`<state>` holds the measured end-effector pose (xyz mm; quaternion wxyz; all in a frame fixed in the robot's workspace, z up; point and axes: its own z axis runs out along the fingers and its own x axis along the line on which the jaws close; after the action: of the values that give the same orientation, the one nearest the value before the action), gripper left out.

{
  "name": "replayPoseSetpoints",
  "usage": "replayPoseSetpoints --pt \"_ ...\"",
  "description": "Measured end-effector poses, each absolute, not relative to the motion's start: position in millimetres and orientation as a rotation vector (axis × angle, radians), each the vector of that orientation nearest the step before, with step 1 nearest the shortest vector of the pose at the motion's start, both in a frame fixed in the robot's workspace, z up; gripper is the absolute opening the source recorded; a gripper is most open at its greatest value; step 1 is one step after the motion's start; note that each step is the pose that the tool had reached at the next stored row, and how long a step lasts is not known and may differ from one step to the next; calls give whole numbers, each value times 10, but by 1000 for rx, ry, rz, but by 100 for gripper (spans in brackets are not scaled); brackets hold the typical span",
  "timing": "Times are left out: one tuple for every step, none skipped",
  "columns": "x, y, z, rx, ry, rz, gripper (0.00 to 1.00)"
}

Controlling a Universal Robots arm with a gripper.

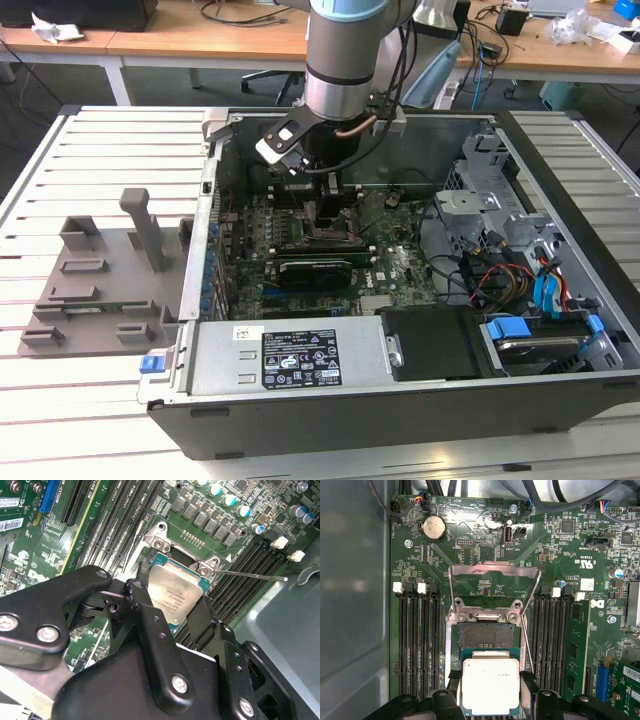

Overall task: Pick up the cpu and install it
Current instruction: 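Place the cpu into insertion slot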

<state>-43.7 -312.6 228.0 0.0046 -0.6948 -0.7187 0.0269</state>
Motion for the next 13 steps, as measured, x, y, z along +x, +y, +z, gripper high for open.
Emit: replayPoseSetpoints --pt "-437 -3126 2277 -2176 -2251 84 55" --pt "-438 -3126 2275 -2176 -2251 84 55" --pt "-438 -3126 2273 -2176 -2251 84 55" --pt "-437 -3126 2271 -2176 -2251 84 55" --pt "-437 -3126 2268 -2176 -2251 84 55" --pt "-437 -3126 2266 -2176 -2251 84 55" --pt "-437 -3126 2263 -2176 -2251 84 55" --pt "-438 -3126 2262 -2176 -2251 84 55" --pt "-438 -3126 2260 -2176 -2251 84 55" --pt "-438 -3126 2258 -2176 -2251 84 55" --pt "-437 -3126 2256 -2176 -2251 84 55" --pt "-437 -3126 2254 -2176 -2251 84 55" --pt "-437 -3126 2250 -2176 -2251 84 55"
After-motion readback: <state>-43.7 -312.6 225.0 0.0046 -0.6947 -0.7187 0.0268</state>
